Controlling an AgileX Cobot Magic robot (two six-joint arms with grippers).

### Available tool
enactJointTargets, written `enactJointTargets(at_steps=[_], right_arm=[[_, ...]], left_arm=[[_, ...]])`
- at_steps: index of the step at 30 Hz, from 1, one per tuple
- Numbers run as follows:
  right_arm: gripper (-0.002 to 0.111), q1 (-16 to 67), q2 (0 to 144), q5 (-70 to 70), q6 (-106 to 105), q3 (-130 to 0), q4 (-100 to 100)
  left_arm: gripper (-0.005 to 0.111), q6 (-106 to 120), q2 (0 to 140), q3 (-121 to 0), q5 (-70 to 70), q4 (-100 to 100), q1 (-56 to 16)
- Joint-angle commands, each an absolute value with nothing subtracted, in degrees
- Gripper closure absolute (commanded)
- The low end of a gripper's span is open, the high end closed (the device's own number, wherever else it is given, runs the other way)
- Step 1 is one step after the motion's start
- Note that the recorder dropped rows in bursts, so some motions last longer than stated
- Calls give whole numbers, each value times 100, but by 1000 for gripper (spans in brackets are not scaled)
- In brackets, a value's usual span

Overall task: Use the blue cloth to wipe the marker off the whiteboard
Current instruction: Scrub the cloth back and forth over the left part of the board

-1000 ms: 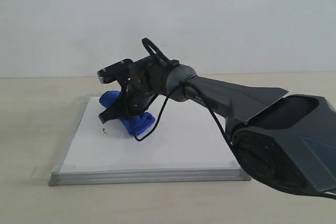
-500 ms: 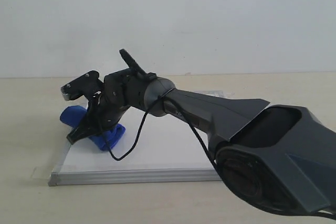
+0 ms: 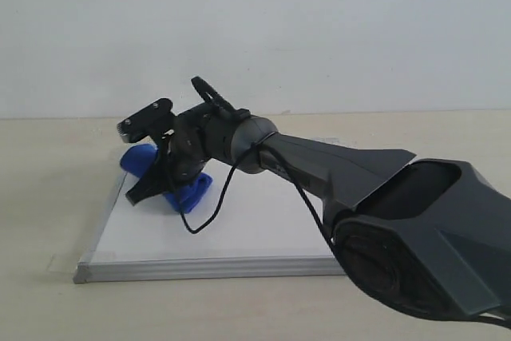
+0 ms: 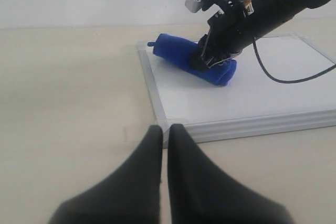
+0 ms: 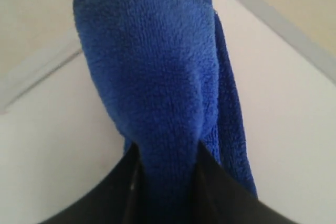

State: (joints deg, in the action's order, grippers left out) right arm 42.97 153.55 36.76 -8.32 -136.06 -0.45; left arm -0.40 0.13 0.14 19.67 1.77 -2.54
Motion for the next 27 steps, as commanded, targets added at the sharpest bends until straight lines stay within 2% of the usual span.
enactJointTargets(at_steps=[1, 5, 12, 15, 23, 27], right_arm=[[109, 4581, 15447, 4444, -1384, -13796, 863], [109, 4476, 15447, 4496, -1068, -13839, 165], [109, 4082, 15574, 5023, 1095, -13839, -2500], [109, 4111, 15577, 5314, 696, -13839, -2046], [109, 4536, 15339, 5619, -1628, -13839, 1270], [109, 4612, 15185, 5536, -2026, -13839, 1491]], left_arm=[[103, -33, 0, 0, 1932, 233, -254], [103, -33, 0, 0, 1932, 233, -254], [103, -33, 0, 0, 1932, 233, -254], [103, -33, 0, 0, 1932, 233, -254], [103, -33, 0, 0, 1932, 233, -254], [103, -33, 0, 0, 1932, 233, -254]])
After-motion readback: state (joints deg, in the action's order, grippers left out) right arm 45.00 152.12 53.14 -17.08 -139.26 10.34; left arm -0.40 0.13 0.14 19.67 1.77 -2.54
